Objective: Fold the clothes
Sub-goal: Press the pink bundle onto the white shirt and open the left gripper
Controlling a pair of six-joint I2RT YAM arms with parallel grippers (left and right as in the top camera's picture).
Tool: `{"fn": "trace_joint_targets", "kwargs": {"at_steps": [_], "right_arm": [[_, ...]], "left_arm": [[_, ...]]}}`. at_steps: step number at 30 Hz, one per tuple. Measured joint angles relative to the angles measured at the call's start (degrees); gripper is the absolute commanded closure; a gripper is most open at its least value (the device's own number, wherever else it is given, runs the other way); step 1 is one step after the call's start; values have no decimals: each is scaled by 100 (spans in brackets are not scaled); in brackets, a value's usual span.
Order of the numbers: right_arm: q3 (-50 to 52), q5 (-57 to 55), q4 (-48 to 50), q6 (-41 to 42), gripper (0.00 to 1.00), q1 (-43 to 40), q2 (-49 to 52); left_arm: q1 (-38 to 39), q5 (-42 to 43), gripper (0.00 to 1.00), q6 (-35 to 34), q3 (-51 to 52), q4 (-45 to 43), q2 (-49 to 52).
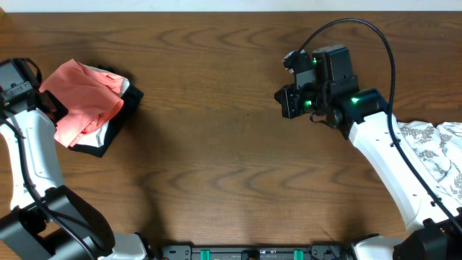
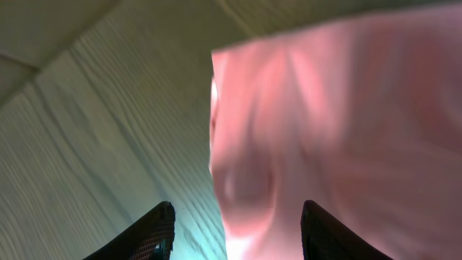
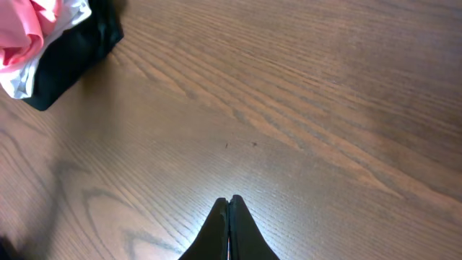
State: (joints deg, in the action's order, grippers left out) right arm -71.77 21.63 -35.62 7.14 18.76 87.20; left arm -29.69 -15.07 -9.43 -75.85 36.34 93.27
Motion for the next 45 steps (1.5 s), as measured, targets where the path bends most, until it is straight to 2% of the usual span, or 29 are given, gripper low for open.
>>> {"fn": "trace_joint_targets", "kwargs": {"at_steps": [3,6,9,16,27,35,45], "right_arm": [[0,-7,-26,2,98,0,0],[0,-15,-35,2,98,0,0],[0,-28,-74,2,98,0,0],[0,-46,-350,2,98,0,0],[0,-46,-354,2,98,0,0],[0,-48,-334,2,98,0,0],[0,-48,-332,2,98,0,0]], "left_arm": [[20,-258,43,170,0,-295,-127],[22,-654,30,442,-7,-651,-212],[22,-1058,26,713,-7,-949,-160],[81,-1377,26,1049,-15,-1064,492],[498,-1690,26,1121,-31,-612,1652],[708,-1797,25,1163,-59,-603,1528],[898,-1816,25,1661,-96,-1084,616]]}}
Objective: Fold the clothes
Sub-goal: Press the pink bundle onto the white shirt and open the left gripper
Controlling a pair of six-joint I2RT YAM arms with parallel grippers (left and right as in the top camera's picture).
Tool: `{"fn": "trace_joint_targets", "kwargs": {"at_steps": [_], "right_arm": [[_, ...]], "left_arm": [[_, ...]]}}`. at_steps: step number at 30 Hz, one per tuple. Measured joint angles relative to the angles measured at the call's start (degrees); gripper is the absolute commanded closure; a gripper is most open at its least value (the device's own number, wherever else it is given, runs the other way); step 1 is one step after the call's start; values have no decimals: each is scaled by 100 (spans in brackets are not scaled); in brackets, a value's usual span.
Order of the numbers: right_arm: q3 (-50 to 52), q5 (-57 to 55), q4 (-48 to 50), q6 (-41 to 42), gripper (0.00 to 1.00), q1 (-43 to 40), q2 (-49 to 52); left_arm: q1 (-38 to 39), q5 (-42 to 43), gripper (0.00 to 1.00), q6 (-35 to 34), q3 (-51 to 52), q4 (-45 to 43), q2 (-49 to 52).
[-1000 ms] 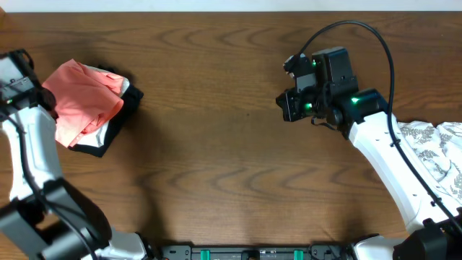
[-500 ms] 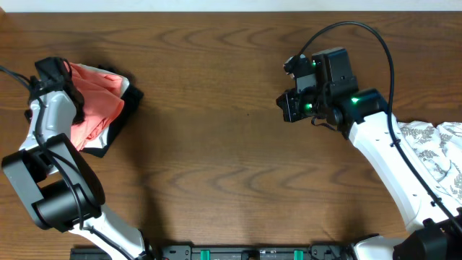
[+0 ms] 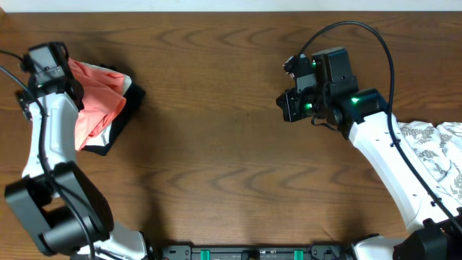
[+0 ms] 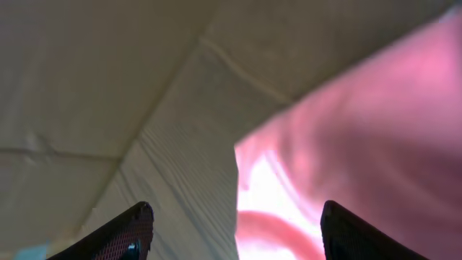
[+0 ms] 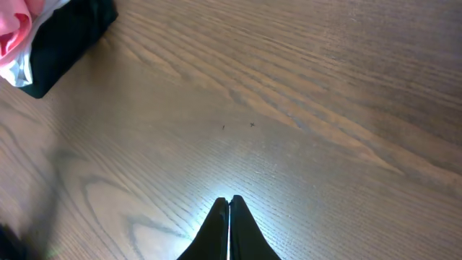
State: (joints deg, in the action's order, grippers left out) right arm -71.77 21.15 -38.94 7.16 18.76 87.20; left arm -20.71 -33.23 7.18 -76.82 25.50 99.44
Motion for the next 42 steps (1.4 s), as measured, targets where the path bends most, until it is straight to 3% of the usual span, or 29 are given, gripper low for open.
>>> {"fn": "trace_joint_targets", "kwargs": {"at_steps": [7,16,28,33,34,39,42], "right_arm": [[0,0,-2,0,98,0,0],[0,0,-4,0,97,0,0],[0,0,-7,0,96,0,0],[0,-2,-4,7,75,0,0],[0,0,4,-2,64,0,0],[0,-13,284,7,43,-2,0],[2,-63,634,-74,35,-63,0]], "left_arm": [[435,299,26,463,-37,-437,79],[850,573,25,704,-37,-459,1106],[1294,-17,20,855,-162,-417,1458],[1384,-149,16,940,-153,-424,1333],[1386,-144,15,946,-149,-420,1246],[1408,15,2,942,-142,-326,588],[1408,549,0,907,-142,13,9]]}}
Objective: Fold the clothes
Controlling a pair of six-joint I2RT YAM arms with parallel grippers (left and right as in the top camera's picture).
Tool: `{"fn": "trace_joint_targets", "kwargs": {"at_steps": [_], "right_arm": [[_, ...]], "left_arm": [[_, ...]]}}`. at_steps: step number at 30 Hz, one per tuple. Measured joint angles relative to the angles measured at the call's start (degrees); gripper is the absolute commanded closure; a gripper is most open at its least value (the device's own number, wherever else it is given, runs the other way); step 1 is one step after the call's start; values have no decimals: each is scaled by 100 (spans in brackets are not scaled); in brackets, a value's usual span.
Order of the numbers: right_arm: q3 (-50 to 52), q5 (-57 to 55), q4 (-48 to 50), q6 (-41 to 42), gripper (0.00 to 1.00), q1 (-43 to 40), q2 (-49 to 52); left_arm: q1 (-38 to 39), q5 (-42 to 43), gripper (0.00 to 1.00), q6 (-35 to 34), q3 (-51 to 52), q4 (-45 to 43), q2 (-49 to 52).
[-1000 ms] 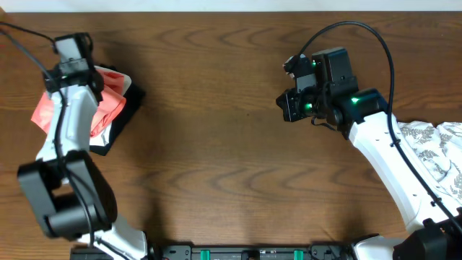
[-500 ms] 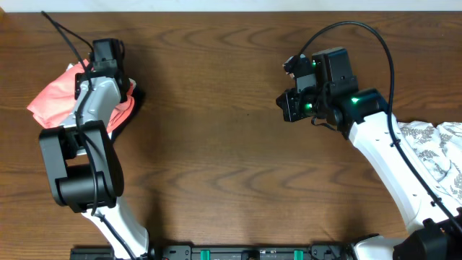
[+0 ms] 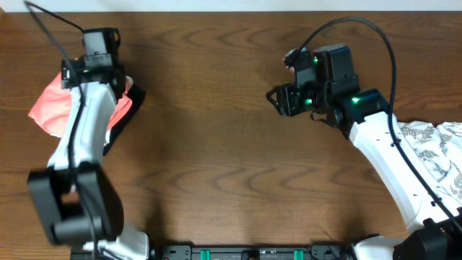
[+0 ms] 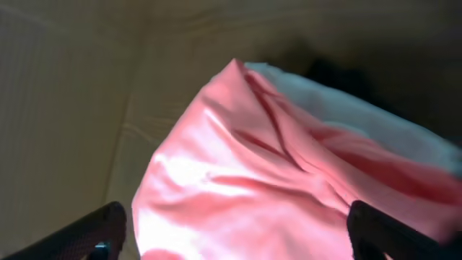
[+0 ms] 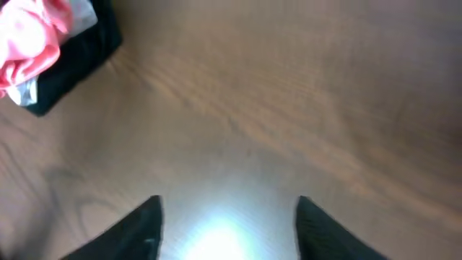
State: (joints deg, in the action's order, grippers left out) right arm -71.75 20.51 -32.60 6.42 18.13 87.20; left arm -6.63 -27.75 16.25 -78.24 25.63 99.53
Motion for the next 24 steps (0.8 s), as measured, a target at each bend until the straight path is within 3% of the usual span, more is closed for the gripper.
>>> {"fn": "trace_joint_targets", "kwargs": {"at_steps": [6,12,19,24], "right_arm": [[0,-634,518,-66,23,-249,-2],[0,-1565,599,-138,2,-592,0],[7,-1937,-201,-81,1,-968,-144],[13,-2070,-901,31,1,-1126,-960]], "left_arm": [[2,1283,2,-595,0,413,-848],[7,2334,2,-1268,0,1008,-1014],[7,3128,2,-1652,0,1460,-1154],[7,3462,2,-1735,11,1742,-1987]]}}
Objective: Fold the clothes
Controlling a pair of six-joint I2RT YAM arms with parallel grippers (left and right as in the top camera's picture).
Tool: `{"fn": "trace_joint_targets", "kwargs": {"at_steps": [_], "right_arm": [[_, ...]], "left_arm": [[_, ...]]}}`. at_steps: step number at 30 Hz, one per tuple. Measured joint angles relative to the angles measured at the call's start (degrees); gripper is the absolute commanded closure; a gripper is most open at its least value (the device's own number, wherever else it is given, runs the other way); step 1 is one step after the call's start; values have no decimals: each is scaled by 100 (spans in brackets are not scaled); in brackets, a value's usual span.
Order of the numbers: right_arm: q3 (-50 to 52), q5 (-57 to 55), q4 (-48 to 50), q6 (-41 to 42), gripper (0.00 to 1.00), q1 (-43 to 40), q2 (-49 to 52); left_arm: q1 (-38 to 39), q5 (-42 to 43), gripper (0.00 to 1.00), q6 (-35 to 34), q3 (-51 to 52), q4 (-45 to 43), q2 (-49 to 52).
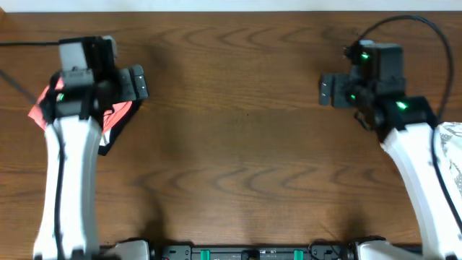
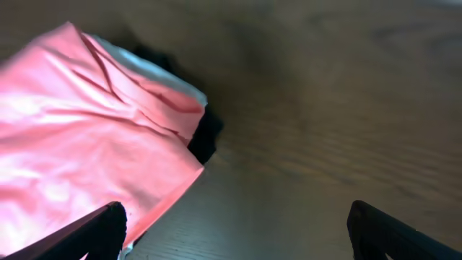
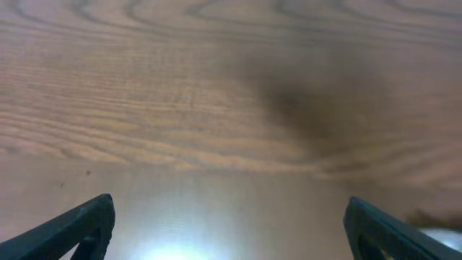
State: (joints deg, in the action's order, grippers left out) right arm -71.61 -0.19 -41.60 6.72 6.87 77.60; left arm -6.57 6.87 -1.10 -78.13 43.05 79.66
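Observation:
A folded pile of clothes lies at the table's far left: a pink garment [image 2: 79, 137] on top, white and black cloth [image 1: 115, 133] under it. My left gripper [image 2: 234, 231] is wide open above the pile's right edge, its fingertips [image 2: 101, 220] at the frame's bottom corners, nothing between them. A white patterned garment [image 1: 453, 155] lies at the right edge. My right gripper [image 3: 229, 227] is wide open over bare wood at the right, empty. In the overhead view the left gripper [image 1: 137, 83] sits near the pile and the right gripper [image 1: 326, 90] points left.
The brown wooden table [image 1: 238, 144] spreads between the two arms. A pale wall edge runs along the table's far side. A black rail [image 1: 253, 253] with green marks sits at the near edge.
My right arm has moved to the right and its gripper stands wider open. My left wrist has moved so that it looks over the pile's right edge and the bare table.
My left gripper was open at the pink garment on the left pile; my right gripper was shut over the table's middle. Later the left wrist stood further back by the pile. Then the right gripper was open. Now both are open and empty, the pile left folded.

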Motion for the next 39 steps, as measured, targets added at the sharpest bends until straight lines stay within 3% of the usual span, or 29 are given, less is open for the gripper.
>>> {"fn": "trace_joint_targets", "kwargs": {"at_steps": [6,18,29,39], "right_arm": [[245,-74,-264,35,1,2,-1198],[2312,-76,-308,186,1,4,-3963],[2535,22,-1255,188,1,4,-4192],[2535,24,-1539,199,1,4,-4192]], "left_arm": [[4,273,2,-42,376,55,-1488],[4,354,2,-175,2337,107,-4301],[4,354,2,-192,2433,348,-4413],[4,354,2,-192,2433,348,-4409]]}}
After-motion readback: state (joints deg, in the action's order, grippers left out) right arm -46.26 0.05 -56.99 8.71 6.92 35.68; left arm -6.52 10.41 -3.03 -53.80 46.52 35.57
